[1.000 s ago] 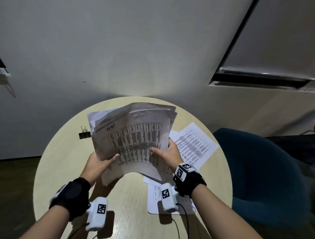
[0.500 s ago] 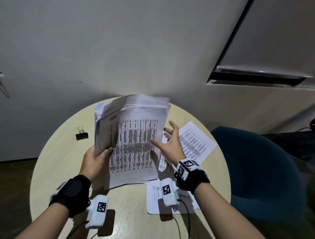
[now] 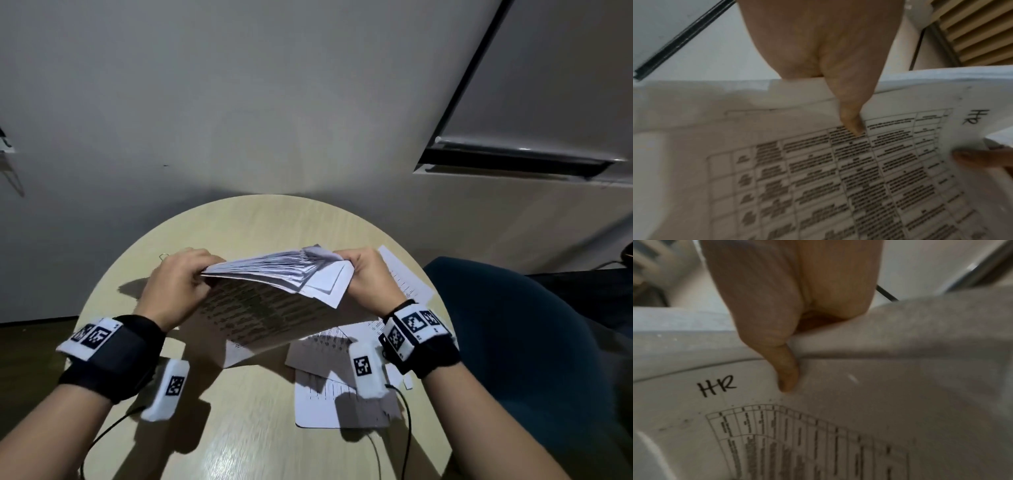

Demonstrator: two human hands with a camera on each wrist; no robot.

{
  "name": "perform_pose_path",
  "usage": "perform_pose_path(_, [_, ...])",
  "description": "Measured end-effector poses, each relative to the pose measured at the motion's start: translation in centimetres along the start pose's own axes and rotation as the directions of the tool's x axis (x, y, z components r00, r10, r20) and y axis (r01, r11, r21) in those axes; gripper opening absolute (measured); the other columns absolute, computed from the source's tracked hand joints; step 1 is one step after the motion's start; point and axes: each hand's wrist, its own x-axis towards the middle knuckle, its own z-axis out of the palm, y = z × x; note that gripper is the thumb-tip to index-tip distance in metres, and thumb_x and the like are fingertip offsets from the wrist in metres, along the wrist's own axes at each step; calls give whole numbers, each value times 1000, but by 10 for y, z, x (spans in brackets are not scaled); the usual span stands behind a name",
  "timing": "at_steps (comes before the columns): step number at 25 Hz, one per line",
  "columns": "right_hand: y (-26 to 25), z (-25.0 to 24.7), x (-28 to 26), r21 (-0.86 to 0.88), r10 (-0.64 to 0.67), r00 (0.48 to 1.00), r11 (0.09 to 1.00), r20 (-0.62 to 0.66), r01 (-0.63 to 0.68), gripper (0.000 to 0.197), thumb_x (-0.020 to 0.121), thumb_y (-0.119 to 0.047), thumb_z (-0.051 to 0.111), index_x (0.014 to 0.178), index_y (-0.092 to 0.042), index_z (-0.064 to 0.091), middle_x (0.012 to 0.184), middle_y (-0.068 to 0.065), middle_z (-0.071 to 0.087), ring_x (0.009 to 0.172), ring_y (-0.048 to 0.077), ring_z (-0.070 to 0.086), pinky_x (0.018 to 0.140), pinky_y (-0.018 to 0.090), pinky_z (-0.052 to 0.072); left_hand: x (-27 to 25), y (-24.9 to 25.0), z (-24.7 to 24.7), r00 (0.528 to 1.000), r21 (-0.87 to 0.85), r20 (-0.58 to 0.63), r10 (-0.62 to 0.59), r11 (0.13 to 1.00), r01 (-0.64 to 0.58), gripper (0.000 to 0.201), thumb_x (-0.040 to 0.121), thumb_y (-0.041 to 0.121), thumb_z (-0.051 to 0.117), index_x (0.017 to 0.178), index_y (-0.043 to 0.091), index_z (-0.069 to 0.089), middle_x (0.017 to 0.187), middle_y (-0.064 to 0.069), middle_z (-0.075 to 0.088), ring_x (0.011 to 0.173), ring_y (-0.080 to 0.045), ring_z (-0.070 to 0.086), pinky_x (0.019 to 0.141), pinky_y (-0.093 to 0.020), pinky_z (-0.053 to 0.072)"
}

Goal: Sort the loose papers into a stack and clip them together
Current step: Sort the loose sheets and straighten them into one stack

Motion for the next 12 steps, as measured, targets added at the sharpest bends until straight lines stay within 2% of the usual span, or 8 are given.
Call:
perform_pose_path(2, [11, 7, -10, 142, 105, 993, 985, -60, -95, 27, 81, 2, 66, 64, -18, 72, 61, -18, 59, 60, -7, 48, 53, 16, 41, -17, -13, 6, 960, -19, -199, -198, 980, 198, 44, 73, 15, 80, 115, 19, 64, 109, -9, 65, 106, -32, 51, 90, -40, 39])
perform_pose_path(3, [18, 9, -16, 219, 165, 983, 965, -77, -145, 25, 82, 2, 67, 66, -17, 73, 65, -14, 60, 62, -3, 50, 56, 17, 43, -27, -20, 8, 890, -89, -249, -383, 924, 373, 65, 71, 25, 82, 130, 20, 53, 124, -14, 56, 120, -31, 42, 101, -42, 33])
perform_pose_path(5, [34, 10, -31, 324, 242, 965, 925, -98, -199, 20, 82, 2, 69, 76, -15, 76, 75, -6, 66, 67, 5, 56, 63, 22, 47, -55, -33, 15, 669, -266, -150, -728, 681, 682, 107, 65, 38, 84, 149, 25, 20, 147, -16, 33, 138, -32, 24, 113, -49, 23])
perform_pose_path(6, [36, 7, -39, 355, 277, 957, 906, -88, -230, 20, 82, 3, 69, 80, -15, 77, 75, -4, 68, 66, 6, 58, 63, 23, 49, -67, -36, 20, 578, -346, -34, -815, 552, 758, 117, 62, 40, 85, 151, 25, 9, 151, -16, 29, 140, -33, 23, 114, -51, 23])
perform_pose_path(7, [34, 7, -46, 404, 291, 954, 883, -67, -241, 21, 83, 5, 67, 82, -14, 76, 72, -4, 69, 60, 4, 59, 58, 22, 50, -78, -38, 26, 537, -440, 94, -838, 449, 778, 117, 64, 37, 84, 151, 23, 7, 149, -16, 33, 138, -33, 30, 112, -51, 29])
perform_pose_path(9, [41, 8, -58, 438, 353, 936, 843, -10, -313, 28, 88, 11, 58, 84, -14, 69, 69, 1, 66, 45, -2, 57, 45, 14, 47, -85, -36, 33, 578, -580, 278, -767, 345, 738, 87, 74, 20, 79, 144, 12, 28, 129, -12, 56, 121, -30, 52, 96, -43, 44])
perform_pose_path(10, [50, 10, -62, 445, 394, 919, 819, 21, -362, 24, 91, 10, 54, 90, -10, 67, 77, 8, 69, 49, 0, 60, 47, 13, 48, -84, -37, 36, 619, -584, 292, -729, 376, 719, 68, 76, 14, 78, 134, 9, 44, 119, -10, 63, 113, -30, 59, 89, -41, 48])
perform_pose_path(12, [76, 14, -66, 490, 410, 910, 782, 63, -386, 19, 93, -4, 57, 109, -4, 66, 98, 23, 71, 75, 26, 70, 63, 29, 58, -81, -35, 37, 654, -572, 246, -715, 437, 694, 43, 78, 9, 75, 117, 11, 56, 109, -8, 68, 105, -30, 64, 89, -44, 51])
